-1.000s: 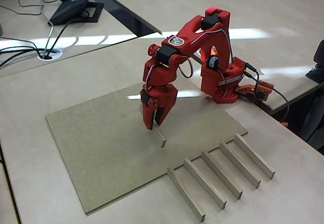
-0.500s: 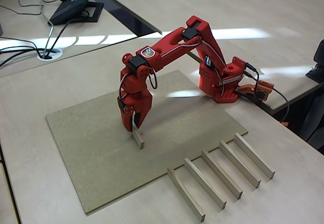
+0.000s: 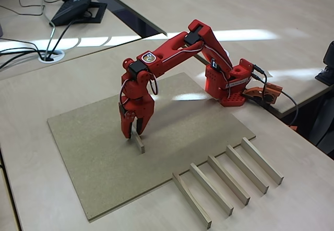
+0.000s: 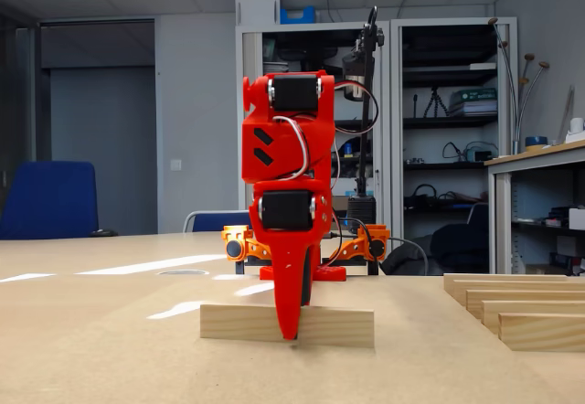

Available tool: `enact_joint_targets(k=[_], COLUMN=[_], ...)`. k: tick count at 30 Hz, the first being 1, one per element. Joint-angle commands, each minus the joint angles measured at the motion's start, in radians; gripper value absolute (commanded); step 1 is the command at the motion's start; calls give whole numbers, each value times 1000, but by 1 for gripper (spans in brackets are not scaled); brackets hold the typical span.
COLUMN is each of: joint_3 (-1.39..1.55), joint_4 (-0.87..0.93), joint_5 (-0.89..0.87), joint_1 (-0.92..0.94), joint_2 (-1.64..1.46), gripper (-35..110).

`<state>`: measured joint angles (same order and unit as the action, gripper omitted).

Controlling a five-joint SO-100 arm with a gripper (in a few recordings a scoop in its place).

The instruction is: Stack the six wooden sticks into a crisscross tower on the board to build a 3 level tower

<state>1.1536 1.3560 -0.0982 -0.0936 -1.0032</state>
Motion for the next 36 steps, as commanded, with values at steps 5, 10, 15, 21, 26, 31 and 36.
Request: enact_joint_targets(k=[5, 10, 15, 21, 26, 31, 36], joint_3=[-18, 14, 48, 46, 20, 60, 133], joint_4=[38, 57, 81, 126, 181, 224, 284], joint_5=[-26, -51, -80, -97, -104, -192, -400], joint_1=[-25, -40, -57, -66, -92, -210, -419], joint_2=[-11, -34, -86, -169, -245, -360, -480], gripper=[25, 33, 39, 39, 39, 36, 34])
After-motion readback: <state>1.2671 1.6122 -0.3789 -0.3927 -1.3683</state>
